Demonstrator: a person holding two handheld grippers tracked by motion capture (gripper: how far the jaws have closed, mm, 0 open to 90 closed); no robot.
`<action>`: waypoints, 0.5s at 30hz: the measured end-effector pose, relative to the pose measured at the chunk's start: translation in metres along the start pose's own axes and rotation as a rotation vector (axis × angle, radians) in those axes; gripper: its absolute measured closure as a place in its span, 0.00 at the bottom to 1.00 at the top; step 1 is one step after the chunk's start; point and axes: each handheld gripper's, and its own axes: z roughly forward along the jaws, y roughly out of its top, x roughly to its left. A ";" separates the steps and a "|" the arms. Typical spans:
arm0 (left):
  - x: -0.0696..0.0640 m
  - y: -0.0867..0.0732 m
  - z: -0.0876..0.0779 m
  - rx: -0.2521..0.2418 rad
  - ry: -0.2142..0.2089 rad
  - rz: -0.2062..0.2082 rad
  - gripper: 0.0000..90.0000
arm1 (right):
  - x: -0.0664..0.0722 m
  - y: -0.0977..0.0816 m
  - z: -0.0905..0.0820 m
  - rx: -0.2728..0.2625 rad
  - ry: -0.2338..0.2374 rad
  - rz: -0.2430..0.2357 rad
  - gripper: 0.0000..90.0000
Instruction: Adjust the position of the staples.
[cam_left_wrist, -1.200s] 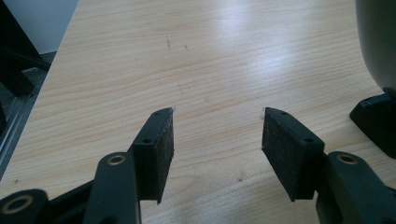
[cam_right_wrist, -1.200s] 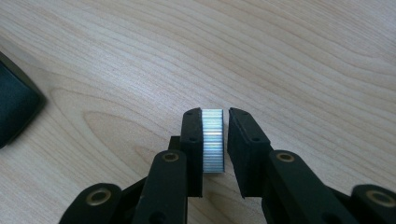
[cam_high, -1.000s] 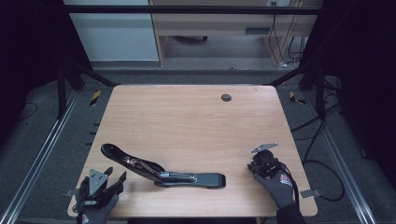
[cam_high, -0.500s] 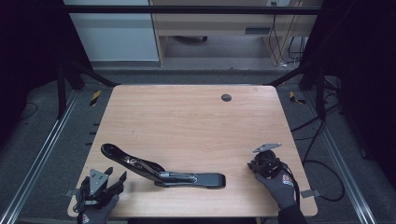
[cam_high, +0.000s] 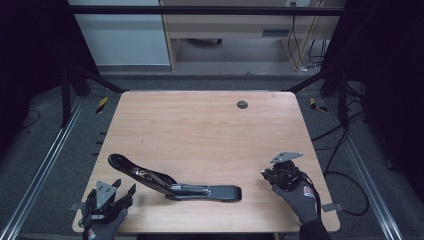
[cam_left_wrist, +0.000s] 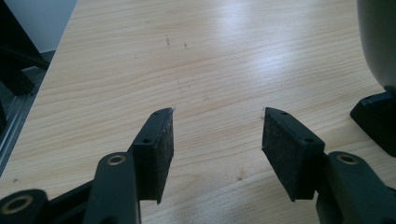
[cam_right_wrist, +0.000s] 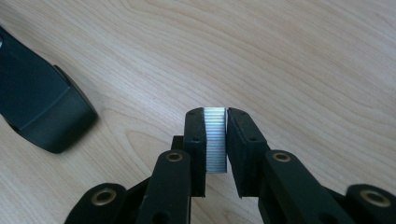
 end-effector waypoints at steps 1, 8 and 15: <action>0.000 0.000 0.000 0.000 0.000 0.001 0.48 | 0.001 0.001 -0.001 -0.010 0.005 -0.007 0.87; 0.000 0.000 0.000 0.000 -0.002 0.001 0.48 | 0.003 0.007 -0.007 -0.045 0.024 -0.036 0.87; 0.000 0.000 0.001 0.002 -0.005 0.000 0.48 | 0.005 0.013 -0.014 -0.068 0.037 -0.054 0.87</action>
